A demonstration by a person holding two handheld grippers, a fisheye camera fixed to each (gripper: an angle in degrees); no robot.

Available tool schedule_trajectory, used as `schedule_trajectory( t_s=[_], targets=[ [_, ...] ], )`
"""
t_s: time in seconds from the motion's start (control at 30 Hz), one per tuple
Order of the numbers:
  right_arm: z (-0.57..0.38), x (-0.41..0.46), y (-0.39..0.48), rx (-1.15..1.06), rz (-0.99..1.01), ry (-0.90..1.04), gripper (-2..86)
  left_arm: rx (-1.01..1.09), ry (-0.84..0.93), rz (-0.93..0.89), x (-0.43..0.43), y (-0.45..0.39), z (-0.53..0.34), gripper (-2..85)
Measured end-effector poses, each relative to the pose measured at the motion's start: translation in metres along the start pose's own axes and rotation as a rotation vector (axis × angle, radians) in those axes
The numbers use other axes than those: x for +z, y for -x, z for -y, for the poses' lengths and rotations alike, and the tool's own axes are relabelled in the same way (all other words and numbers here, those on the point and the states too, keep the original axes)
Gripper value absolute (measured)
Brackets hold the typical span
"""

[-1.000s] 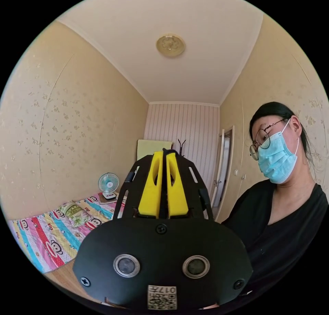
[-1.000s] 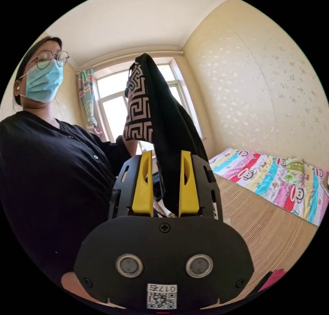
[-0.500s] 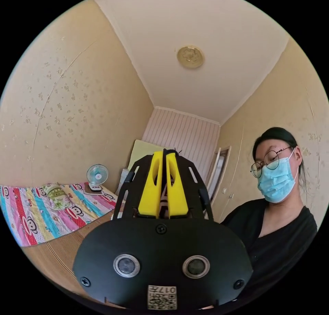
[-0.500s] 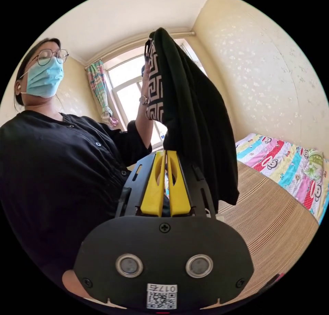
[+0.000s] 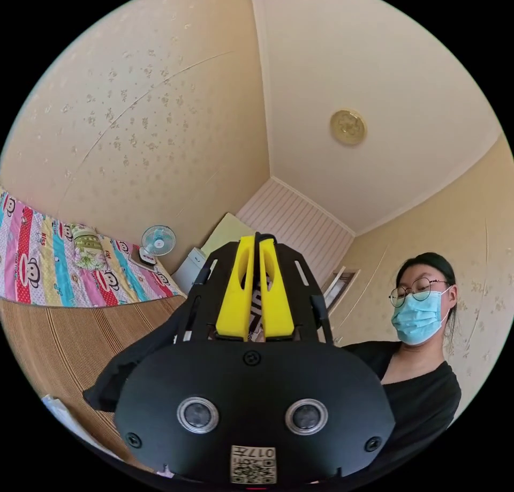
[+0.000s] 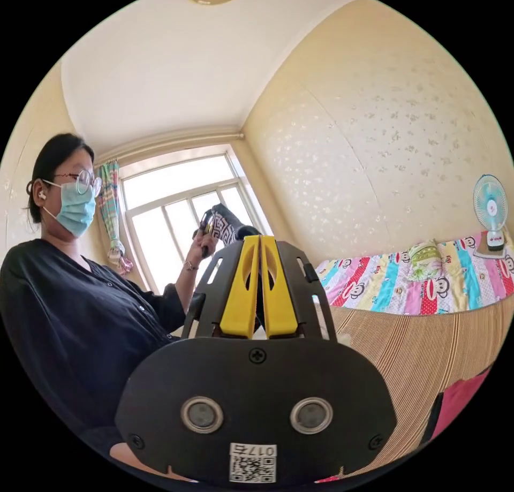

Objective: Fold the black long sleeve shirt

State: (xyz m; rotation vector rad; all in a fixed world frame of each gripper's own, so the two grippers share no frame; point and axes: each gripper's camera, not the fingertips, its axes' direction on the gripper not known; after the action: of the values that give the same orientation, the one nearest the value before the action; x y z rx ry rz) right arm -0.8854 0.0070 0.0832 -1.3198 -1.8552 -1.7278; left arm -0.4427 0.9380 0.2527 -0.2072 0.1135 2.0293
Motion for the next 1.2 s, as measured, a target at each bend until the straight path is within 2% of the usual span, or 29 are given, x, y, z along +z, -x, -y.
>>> schedule_trajectory(
  t_s=[0.1,0.2,0.23,0.3,0.37,0.43,0.47,0.57,0.67,0.73,0.8,0.97,1.1,1.2],
  targets=[
    [0.01,-0.026,-0.007,0.043,-0.069,-0.054,0.2,0.005,0.146,0.107,-0.002,0.009,-0.007,-0.9],
    [0.011,-0.069,-0.014,0.051,0.015,-0.234,0.2,0.027,0.297,0.244,-0.005,0.015,-0.033,-0.9],
    [0.007,-0.088,-0.02,0.068,0.063,-0.303,0.2,0.031,0.323,0.26,-0.004,0.016,-0.039,-1.0],
    [-0.002,-0.111,-0.026,0.108,0.014,-0.325,0.3,0.02,0.414,0.253,0.006,0.023,-0.065,-1.0],
    [-0.022,-0.118,-0.035,0.173,-0.146,-0.19,0.5,-0.014,0.453,0.25,0.019,0.03,-0.078,-1.0],
    [-0.044,-0.11,-0.048,0.254,-0.197,-0.018,0.7,-0.049,0.489,0.242,0.034,0.038,-0.085,-1.0],
    [-0.06,-0.103,-0.056,0.297,-0.194,0.077,0.9,-0.058,0.517,0.224,0.044,0.04,-0.086,-1.0],
    [-0.089,-0.09,-0.061,0.321,-0.133,0.183,1.7,0.003,0.573,0.159,0.059,0.03,-0.076,-1.0],
    [-0.098,-0.079,-0.069,0.319,0.002,0.241,2.9,0.136,0.598,-0.047,0.062,0.006,-0.058,-1.0],
    [-0.096,-0.072,-0.073,0.295,0.108,0.262,3.7,0.234,0.561,-0.231,0.058,-0.01,-0.047,-1.0],
    [-0.09,-0.066,-0.072,0.241,0.214,0.259,4.9,0.324,0.462,-0.49,0.047,-0.023,-0.031,-1.0],
    [-0.068,-0.047,-0.055,0.057,0.473,0.31,9.2,0.264,0.154,-0.8,0.028,-0.008,0.001,-0.9],
    [-0.062,-0.037,-0.027,-0.096,0.562,0.355,10.0,0.115,0.008,-0.812,0.022,0.021,0.016,-0.9],
    [-0.061,-0.029,-0.013,-0.113,0.456,0.375,11.1,0.106,0.026,-0.788,0.018,0.022,0.022,-0.9]
  ],
)
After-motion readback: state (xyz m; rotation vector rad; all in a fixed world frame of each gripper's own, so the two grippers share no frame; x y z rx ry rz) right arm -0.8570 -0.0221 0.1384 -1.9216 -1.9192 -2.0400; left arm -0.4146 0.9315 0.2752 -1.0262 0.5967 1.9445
